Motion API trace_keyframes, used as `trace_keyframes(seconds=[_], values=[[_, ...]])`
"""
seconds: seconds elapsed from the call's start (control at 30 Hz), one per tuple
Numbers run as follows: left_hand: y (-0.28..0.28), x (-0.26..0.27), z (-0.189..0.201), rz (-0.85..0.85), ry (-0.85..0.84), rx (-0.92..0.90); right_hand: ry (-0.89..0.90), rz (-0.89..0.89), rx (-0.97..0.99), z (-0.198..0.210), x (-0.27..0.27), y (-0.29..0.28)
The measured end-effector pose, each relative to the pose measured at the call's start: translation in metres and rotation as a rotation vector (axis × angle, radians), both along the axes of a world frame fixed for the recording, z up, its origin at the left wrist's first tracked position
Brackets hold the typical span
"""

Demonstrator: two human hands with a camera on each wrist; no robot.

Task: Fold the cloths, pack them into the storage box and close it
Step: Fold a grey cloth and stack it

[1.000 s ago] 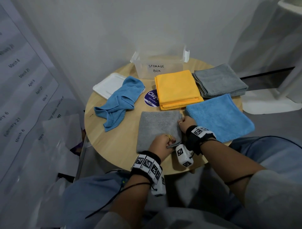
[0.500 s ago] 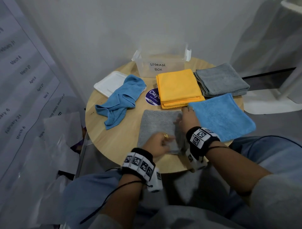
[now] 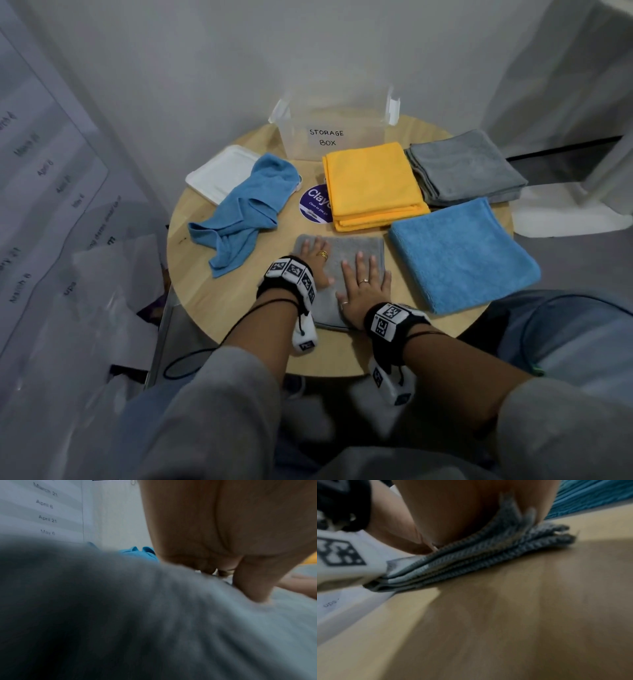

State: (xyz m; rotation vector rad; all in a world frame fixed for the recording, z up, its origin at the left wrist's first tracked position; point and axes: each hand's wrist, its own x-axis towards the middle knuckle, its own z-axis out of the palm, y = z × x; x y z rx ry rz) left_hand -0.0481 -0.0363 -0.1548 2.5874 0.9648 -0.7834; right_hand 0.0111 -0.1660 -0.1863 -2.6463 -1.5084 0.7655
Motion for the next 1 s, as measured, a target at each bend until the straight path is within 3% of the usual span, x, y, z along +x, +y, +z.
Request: trace_keyframes(seconds=[0.13,0.27,0.33,0.4,0.5,0.67,0.77,0.87,0.93,1.0], values=[[0.02,-0.005,-0.007,-0.04,-0.054,-0.042,0.01,-0.01,0.015,0.0,0.003,-0.004],[0.029,-0.017,-0.012,0.078,-0.088,-0.089,0.074,-0.124,0.001,0.001,0.016,-0.008],[0.032,-0.021,-0.015,0.196,-0.119,-0.115,0.154,-0.227,0.02,0.006,0.02,-0.012],[0.029,-0.027,-0.013,0.385,-0.227,-0.122,0.285,-0.4,0.163,0.016,0.026,-0.013],[0.016,-0.043,-0.006,0.638,-0.422,-0.01,0.455,-0.631,0.354,0.029,0.038,-0.007],[-0.006,-0.063,-0.004,0.702,-0.262,-0.192,0.357,-0.591,0.154,0.038,0.034,0.008],[-0.015,-0.065,0.011,0.784,-0.369,-0.333,0.402,-0.627,0.079,0.04,0.034,0.008],[-0.027,-0.065,0.047,0.686,-0.537,-0.424,0.439,-0.566,0.025,0.049,0.036,-0.002],[-0.033,-0.065,0.079,0.568,-0.613,-0.439,0.29,-0.481,0.011,0.057,0.037,-0.006],[-0.036,-0.062,0.113,0.388,-0.615,-0.371,0.189,-0.405,0.223,0.072,0.038,-0.006]])
